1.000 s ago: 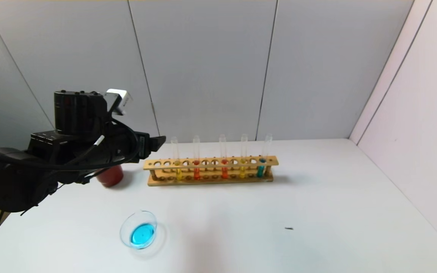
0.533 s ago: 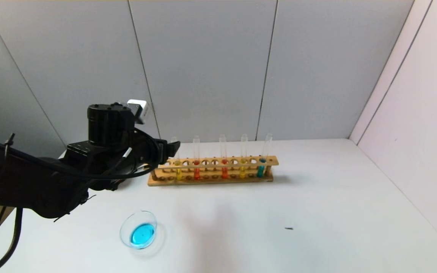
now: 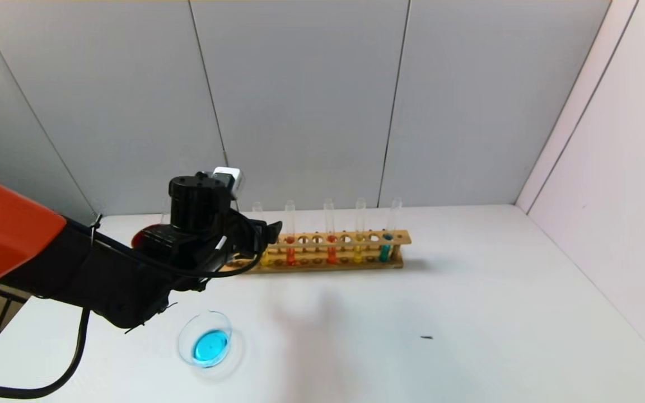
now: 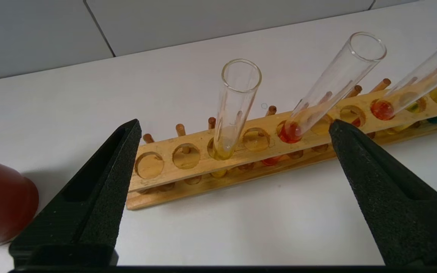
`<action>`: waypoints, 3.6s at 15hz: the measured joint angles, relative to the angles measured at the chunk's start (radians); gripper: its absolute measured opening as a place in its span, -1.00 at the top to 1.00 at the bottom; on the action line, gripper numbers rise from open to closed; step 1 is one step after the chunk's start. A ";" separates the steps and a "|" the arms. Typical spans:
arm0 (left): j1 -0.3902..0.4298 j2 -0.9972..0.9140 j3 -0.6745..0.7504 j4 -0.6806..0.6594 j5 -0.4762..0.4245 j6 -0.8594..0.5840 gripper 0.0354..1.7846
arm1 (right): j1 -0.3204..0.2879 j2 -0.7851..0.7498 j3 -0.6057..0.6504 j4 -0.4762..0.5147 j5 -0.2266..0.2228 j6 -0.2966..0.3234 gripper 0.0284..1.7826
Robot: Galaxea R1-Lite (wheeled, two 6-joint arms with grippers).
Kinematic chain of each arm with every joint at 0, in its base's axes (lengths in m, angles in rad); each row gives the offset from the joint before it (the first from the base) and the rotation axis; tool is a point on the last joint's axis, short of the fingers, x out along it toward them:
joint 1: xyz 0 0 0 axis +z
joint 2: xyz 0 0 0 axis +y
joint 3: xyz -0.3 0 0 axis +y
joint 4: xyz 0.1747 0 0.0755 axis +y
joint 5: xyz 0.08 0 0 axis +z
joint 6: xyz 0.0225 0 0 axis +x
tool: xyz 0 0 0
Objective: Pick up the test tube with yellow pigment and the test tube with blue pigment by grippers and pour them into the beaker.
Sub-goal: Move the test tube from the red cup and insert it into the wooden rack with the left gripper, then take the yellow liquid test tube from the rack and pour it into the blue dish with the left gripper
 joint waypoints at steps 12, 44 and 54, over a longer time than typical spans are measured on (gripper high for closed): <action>0.033 0.099 -0.097 -0.006 0.012 0.003 -0.95 | 0.000 0.000 0.000 0.000 0.000 0.000 -0.96; 0.022 0.001 -0.147 0.077 0.014 0.040 0.70 | 0.000 0.000 0.000 0.000 0.000 0.000 -0.96; 0.024 -0.037 -0.279 0.179 0.018 0.057 0.70 | 0.000 0.000 0.000 0.000 0.000 0.000 -0.96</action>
